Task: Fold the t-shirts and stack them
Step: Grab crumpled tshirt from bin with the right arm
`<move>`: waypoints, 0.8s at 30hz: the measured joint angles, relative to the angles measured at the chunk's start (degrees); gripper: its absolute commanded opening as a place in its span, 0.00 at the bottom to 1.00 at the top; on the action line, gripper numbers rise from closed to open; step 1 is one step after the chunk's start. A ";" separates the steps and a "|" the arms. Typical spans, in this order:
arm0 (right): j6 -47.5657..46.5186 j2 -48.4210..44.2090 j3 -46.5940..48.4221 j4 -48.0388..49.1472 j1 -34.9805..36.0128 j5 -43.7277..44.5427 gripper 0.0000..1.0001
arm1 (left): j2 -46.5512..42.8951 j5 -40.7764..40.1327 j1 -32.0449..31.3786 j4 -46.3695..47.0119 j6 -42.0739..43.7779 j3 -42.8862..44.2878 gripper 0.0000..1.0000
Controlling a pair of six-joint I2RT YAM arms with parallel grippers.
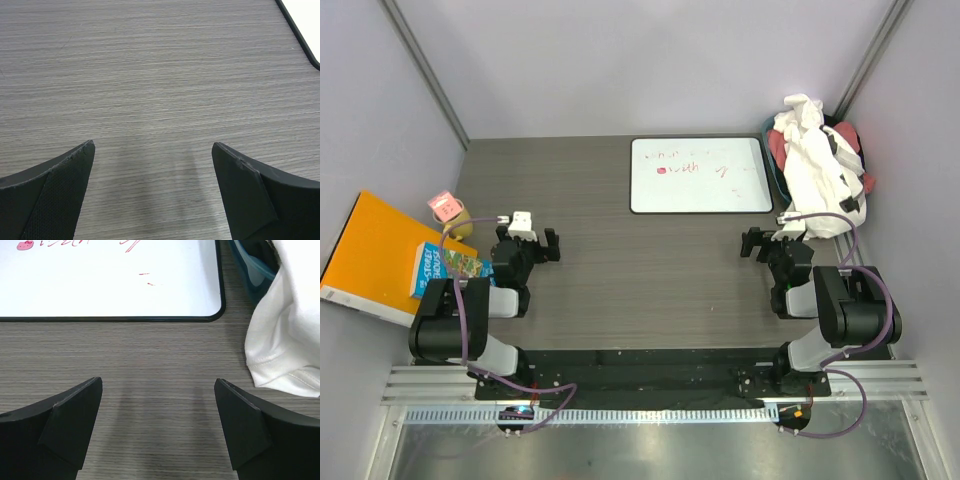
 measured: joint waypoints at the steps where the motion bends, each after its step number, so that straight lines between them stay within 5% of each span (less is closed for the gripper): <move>1: 0.00 0.00 0.00 0.00 0.00 -0.02 1.00 | 0.00 0.00 0.00 0.00 0.00 0.00 1.00; 17: -0.07 -0.55 0.09 -1.22 0.00 -0.46 1.00 | -0.42 0.04 0.00 -0.61 -0.02 0.04 1.00; 21: -1.51 -7.89 3.63 -13.88 0.00 -3.87 1.00 | -7.58 3.21 0.22 -11.91 0.74 3.19 1.00; 24: -5.11 -14.19 15.15 -33.07 0.00 -7.54 1.00 | -14.34 9.97 0.39 -26.23 7.37 11.19 1.00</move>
